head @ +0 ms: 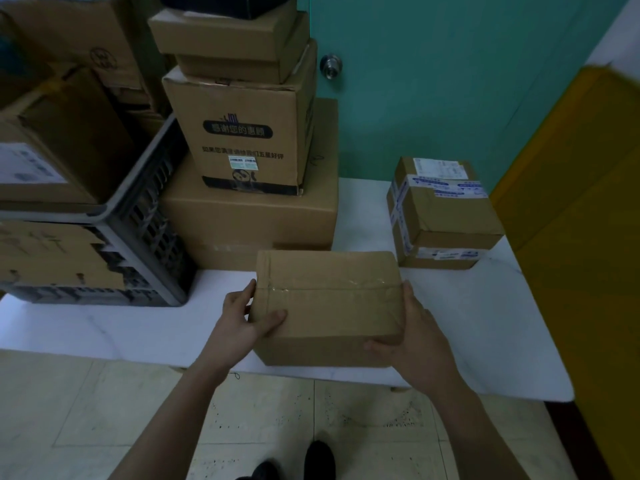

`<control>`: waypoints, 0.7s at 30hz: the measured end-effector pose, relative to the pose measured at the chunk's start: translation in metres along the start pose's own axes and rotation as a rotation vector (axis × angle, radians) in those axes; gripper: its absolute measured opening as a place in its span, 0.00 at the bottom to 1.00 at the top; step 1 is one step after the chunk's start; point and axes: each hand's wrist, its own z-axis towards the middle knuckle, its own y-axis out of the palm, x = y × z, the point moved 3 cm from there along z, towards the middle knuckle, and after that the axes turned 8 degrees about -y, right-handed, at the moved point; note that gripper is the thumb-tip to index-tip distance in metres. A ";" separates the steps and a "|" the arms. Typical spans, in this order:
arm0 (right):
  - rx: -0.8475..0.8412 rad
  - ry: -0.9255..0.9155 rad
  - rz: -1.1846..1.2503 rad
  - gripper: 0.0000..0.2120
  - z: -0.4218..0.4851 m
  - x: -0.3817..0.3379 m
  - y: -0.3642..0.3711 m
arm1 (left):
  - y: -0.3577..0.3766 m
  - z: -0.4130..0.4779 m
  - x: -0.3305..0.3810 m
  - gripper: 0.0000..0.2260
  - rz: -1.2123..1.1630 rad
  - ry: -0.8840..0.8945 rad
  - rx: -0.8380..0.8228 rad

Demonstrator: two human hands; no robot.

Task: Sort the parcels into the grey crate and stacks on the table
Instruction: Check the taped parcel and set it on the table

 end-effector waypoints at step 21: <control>0.395 0.117 0.564 0.25 -0.006 0.010 -0.010 | -0.003 -0.005 0.007 0.34 -0.262 0.012 -0.102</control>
